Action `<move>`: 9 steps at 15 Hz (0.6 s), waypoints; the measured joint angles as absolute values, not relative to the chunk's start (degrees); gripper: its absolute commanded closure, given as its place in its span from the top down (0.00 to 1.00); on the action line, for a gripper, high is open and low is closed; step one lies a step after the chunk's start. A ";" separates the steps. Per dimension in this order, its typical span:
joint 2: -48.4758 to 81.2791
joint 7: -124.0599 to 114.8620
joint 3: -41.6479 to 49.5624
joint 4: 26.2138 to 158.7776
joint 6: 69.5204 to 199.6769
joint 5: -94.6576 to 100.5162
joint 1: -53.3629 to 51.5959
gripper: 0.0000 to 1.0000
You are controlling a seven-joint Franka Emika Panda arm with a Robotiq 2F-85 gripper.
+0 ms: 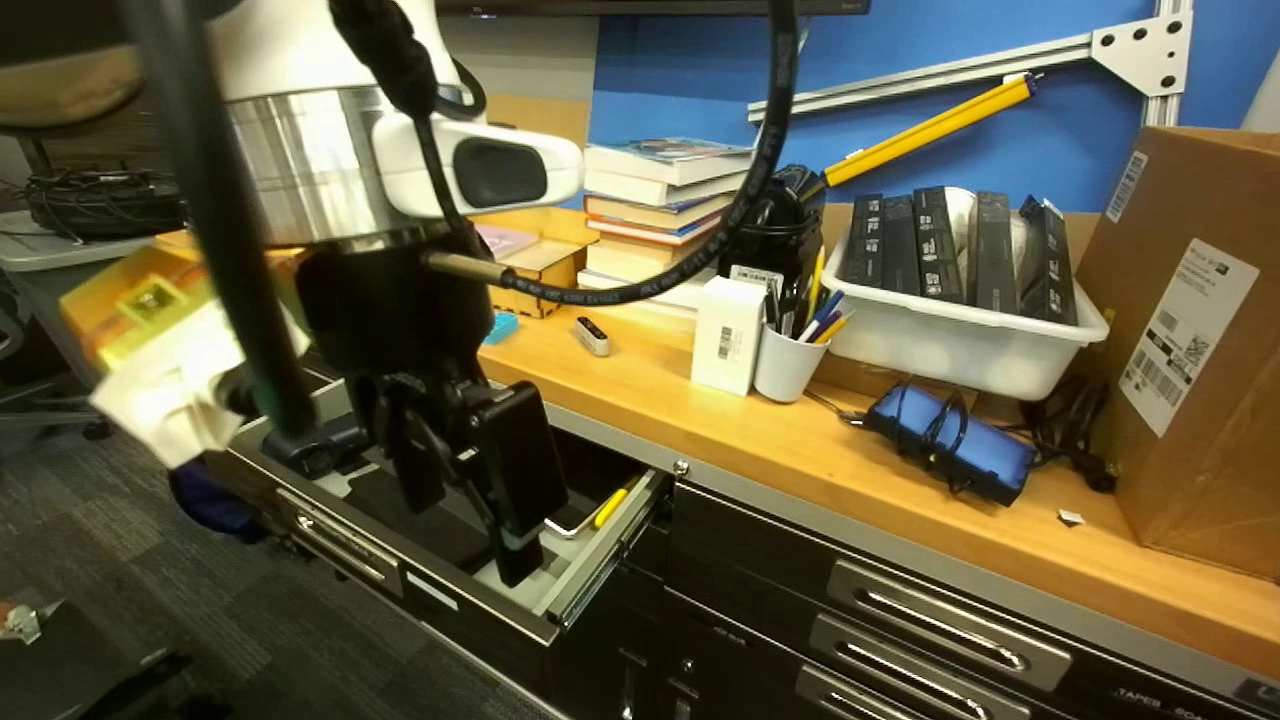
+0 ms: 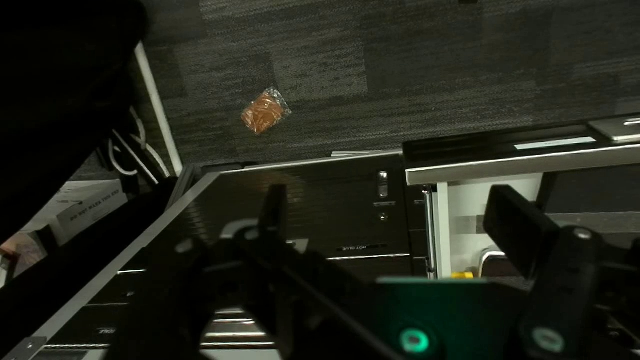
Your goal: Pick up the blue object from the counter and put it in the open drawer and close it
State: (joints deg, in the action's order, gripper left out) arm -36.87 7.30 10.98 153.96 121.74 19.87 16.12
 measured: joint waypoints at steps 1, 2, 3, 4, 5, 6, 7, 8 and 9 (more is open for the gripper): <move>-36.75 6.98 10.90 153.96 121.81 19.87 16.09 1.00; -36.48 6.83 10.58 153.85 122.71 19.56 15.66 1.00; -35.93 6.21 9.75 153.53 124.39 19.33 14.60 1.00; -35.00 5.17 8.32 152.96 126.30 19.00 13.06 1.00; -33.64 4.04 6.44 152.13 128.25 18.73 11.21 1.00; -31.94 2.75 4.42 151.16 130.13 18.69 9.41 1.00; -29.88 1.47 2.36 149.99 132.03 18.69 7.67 1.00; -27.59 0.22 0.45 148.66 133.79 18.69 6.14 1.00; -25.06 -0.96 -1.27 147.13 135.32 18.69 4.83 1.00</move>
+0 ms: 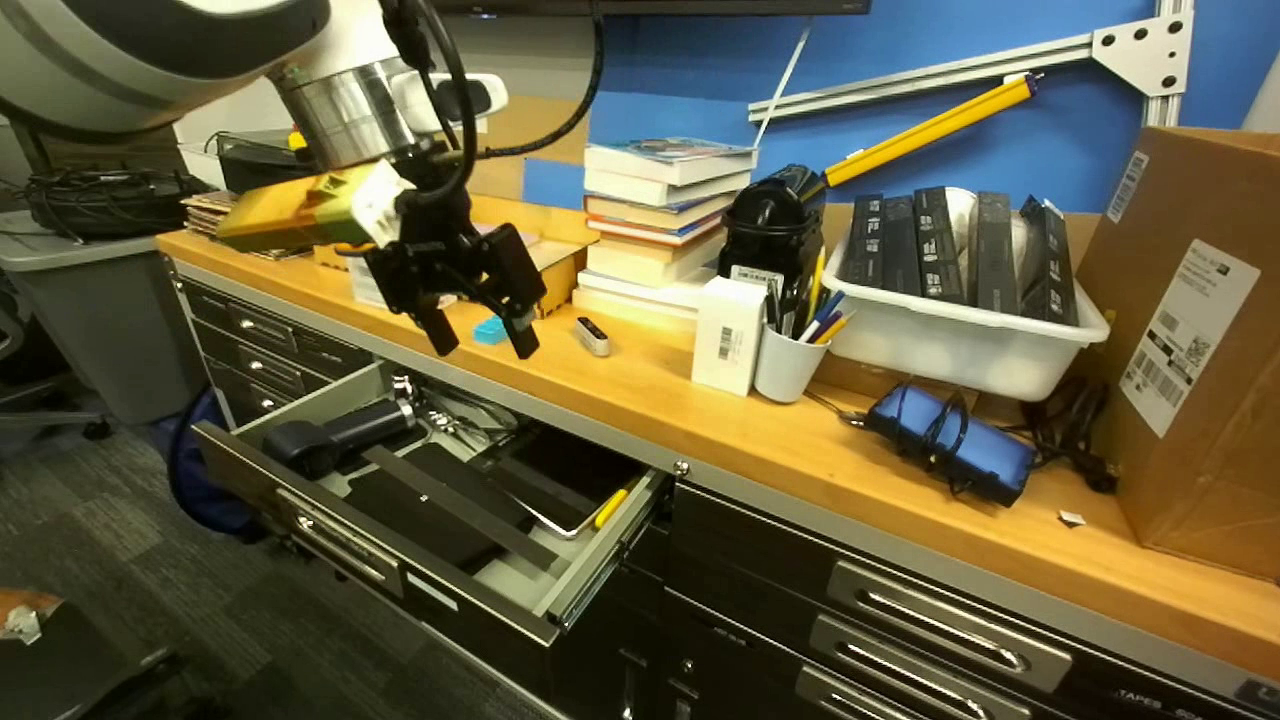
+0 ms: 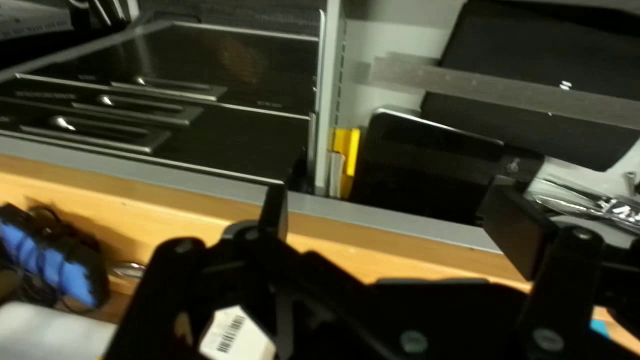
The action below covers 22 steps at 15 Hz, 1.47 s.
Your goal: Pick up the blue object from the counter and put it in the open drawer and close it
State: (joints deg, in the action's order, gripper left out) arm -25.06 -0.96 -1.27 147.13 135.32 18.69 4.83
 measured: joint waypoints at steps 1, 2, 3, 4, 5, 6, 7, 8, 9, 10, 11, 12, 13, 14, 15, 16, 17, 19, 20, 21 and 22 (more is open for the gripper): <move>-22.21 -2.13 -2.91 145.33 136.61 18.69 3.68 1.00; -19.21 -3.21 -4.34 143.33 137.50 18.69 2.67 1.00; -16.07 -4.20 -5.55 141.18 138.09 18.69 1.76 1.00; -12.83 -5.30 -6.61 138.87 138.61 18.69 0.99 1.00; -9.44 -6.49 -7.49 136.34 138.82 18.69 0.21 1.00; -6.19 -7.43 -8.09 133.79 138.88 18.69 -0.59 1.00; -3.10 -8.24 -8.43 131.29 138.93 18.69 -1.41 1.00; -0.19 -9.23 -8.60 128.85 139.14 18.73 -2.20 1.00; 2.48 -10.40 -8.61 126.52 139.35 18.76 -2.97 1.00; 4.86 -11.65 -8.59 124.34 139.57 18.84 -3.66 1.00; 7.06 -13.02 -8.48 122.25 139.86 19.17 -4.33 1.00; 9.03 -14.22 -8.28 120.33 139.98 19.51 -4.99 1.00; 10.76 -15.12 -7.96 118.60 139.99 19.67 -5.65 1.00; 12.35 -15.86 -7.53 116.98 139.99 19.71 -6.32 1.00; 13.77 -16.45 -7.01 115.57 139.99 19.71 -6.97 1.00; 15.07 -16.90 -6.52 114.33 139.99 19.71 -7.48 1.00; 16.24 -17.23 -6.06 113.29 140.00 19.71 -7.93 0.75; 18.39 -17.53 -5.21 111.65 139.99 19.60 -8.69 0.66; 19.29 -17.64 -4.85 111.05 140.00 19.56 -9.00 0.58; 20.04 -17.64 -4.54 110.58 139.99 19.44 -9.26 0.51; 20.56 -17.65 -4.30 110.19 140.01 19.28 -9.49 0.42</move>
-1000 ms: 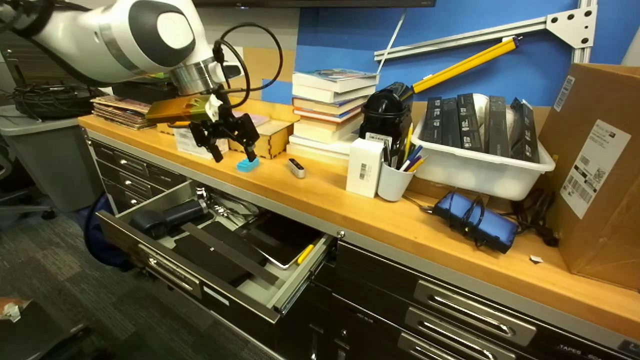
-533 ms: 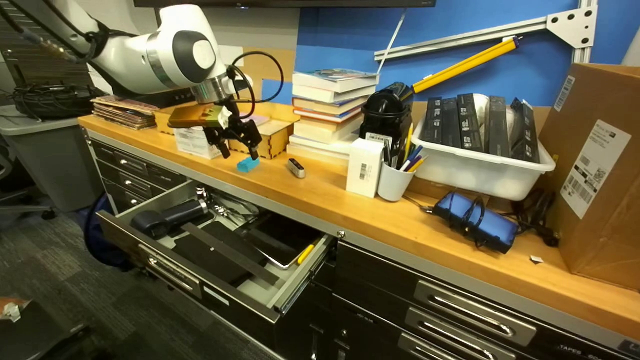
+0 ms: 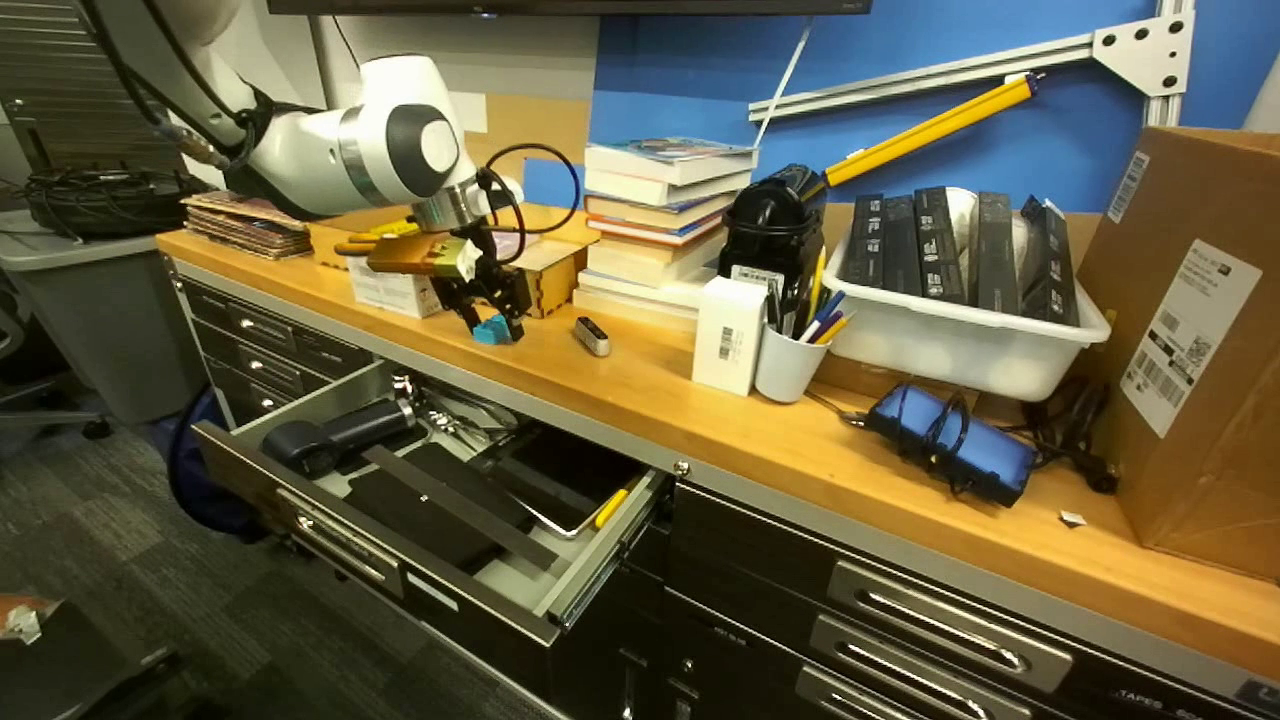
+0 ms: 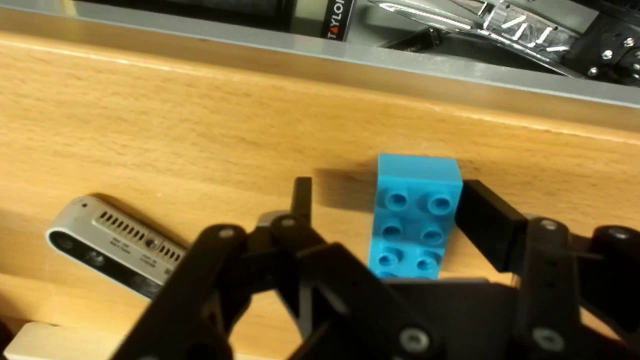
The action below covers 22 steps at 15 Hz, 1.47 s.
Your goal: Pick up the blue object from the counter and put it in the open drawer and close it
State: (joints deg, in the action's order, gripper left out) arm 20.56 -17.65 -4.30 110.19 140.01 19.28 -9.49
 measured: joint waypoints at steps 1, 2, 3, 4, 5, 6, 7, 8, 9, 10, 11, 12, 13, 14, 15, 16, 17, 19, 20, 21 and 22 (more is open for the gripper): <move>20.82 -17.65 -4.18 109.83 140.01 19.00 -9.67 0.35; 20.86 -17.65 -4.12 109.69 140.01 18.74 -9.79 0.27; 20.86 -17.65 -4.11 109.67 140.01 18.42 -9.83 0.20; 20.86 -17.64 -4.11 109.67 139.99 18.25 -9.85 0.16; 20.63 -17.63 -4.10 109.61 139.95 18.24 -9.86 0.14; 20.37 -17.38 -4.02 109.74 139.77 18.24 -9.86 0.11; 20.09 -16.80 -3.93 110.02 139.62 18.24 -9.83 0.11; 19.73 -15.81 -3.83 110.48 139.56 18.24 -9.72 0.11; 19.10 -14.44 -3.70 111.28 139.39 18.24 -9.58 0.11; 18.16 -12.86 -3.57 112.42 138.95 18.24 -9.38 0.11; 16.87 -11.34 -3.41 113.99 138.52 18.24 -9.11 0.11; 15.36 -10.06 -3.16 115.91 138.20 18.24 -8.82 0.11; 13.69 -8.90 -2.88 117.99 137.82 18.25 -8.46 0.11; 11.99 -7.84 -2.67 120.09 137.43 18.25 -7.98 0.11; 10.26 -6.93 -2.49 122.27 137.27 18.25 -7.41 0.11; 8.63 -6.12 -2.37 124.44 136.98 18.24 -6.84 0.11; 7.49 -5.42 -2.24 126.76 136.26 18.24 -6.33 0.11; 6.58 -5.04 -2.05 131.33 136.16 18.25 -5.44 0.11; 6.62 -5.04 -2.00 133.35 136.28 18.25 -5.11 0.11; 6.84 -5.22 -1.94 135.04 136.57 18.33 -4.93 0.11; 7.21 -5.56 -1.92 136.39 136.96 18.34 -4.87 0.17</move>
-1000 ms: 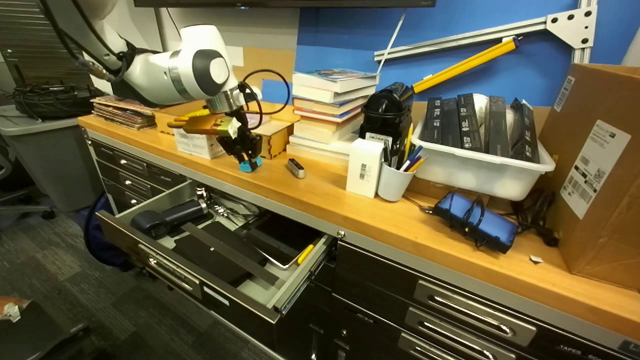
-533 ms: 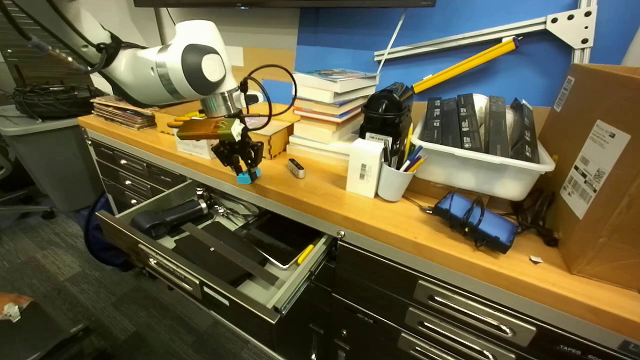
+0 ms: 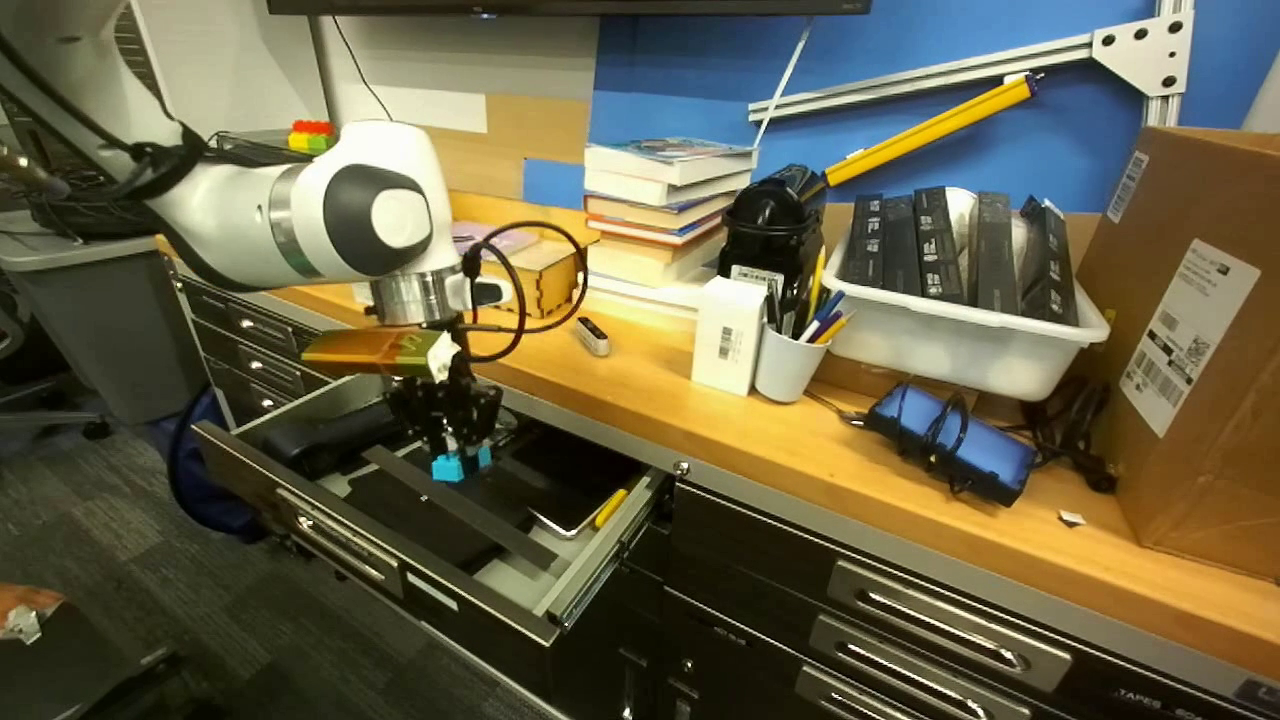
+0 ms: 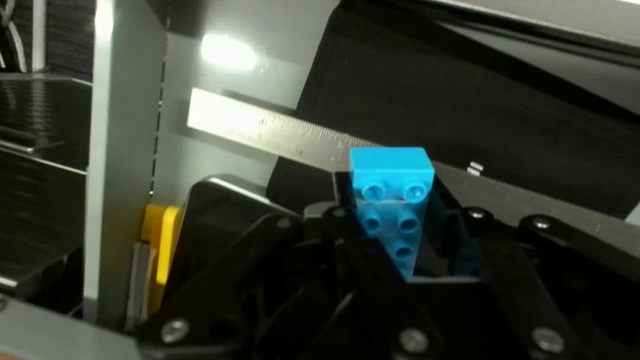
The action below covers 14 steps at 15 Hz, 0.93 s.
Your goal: Pick up the blue object from the counter and put it in the open drawer and close it
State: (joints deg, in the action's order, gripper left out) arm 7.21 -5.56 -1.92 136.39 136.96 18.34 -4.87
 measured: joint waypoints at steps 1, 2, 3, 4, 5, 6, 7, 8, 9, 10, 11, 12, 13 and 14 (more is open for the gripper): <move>7.68 -5.98 -1.94 137.43 137.72 18.34 -4.88 0.61; 8.21 -6.57 -2.02 138.13 138.55 18.34 -4.95 0.62; 8.65 -7.04 -2.14 138.55 139.19 18.34 -5.08 0.67; 9.01 -7.47 -2.26 138.72 139.67 18.34 -5.24 0.76; 9.13 -7.72 -2.35 138.78 139.85 18.34 -5.37 0.83; 9.08 -7.75 -2.40 138.80 139.85 18.34 -5.42 0.92; 8.83 -7.70 -2.39 138.86 139.49 18.34 -5.41 0.99; 8.36 -7.36 -2.28 138.94 138.54 18.34 -5.29 1.00; 7.60 -6.59 -2.04 139.12 136.85 18.34 -5.03 1.00; 6.60 -5.75 -1.66 139.41 134.61 18.41 -4.68 1.00; 5.58 -5.09 -1.21 139.75 132.26 18.50 -4.27 1.00; 4.62 -4.24 -0.79 140.19 129.65 18.50 -3.65 1.00; 3.94 -3.35 -0.41 140.66 127.35 18.46 -3.00 1.00; 3.52 -2.61 -0.09 141.18 125.41 18.45 -2.39 1.00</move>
State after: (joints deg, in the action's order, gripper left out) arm 3.52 -2.61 -0.09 141.18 125.41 18.45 -2.39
